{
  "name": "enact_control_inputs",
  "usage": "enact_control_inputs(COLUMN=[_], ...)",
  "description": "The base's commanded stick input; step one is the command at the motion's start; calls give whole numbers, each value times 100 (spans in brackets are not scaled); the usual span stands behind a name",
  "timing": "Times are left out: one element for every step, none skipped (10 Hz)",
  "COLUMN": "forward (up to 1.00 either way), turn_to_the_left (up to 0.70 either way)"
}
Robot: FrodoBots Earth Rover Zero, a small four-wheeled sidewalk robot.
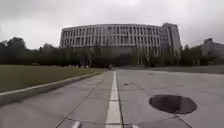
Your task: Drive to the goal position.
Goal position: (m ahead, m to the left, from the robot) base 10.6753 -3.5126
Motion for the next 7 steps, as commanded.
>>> enact_control_inputs(forward=[70, 70, 70, 70, 70, 70, 70], turn_to_the_left=[0, 0, 0, 0, 0, 0, 0])
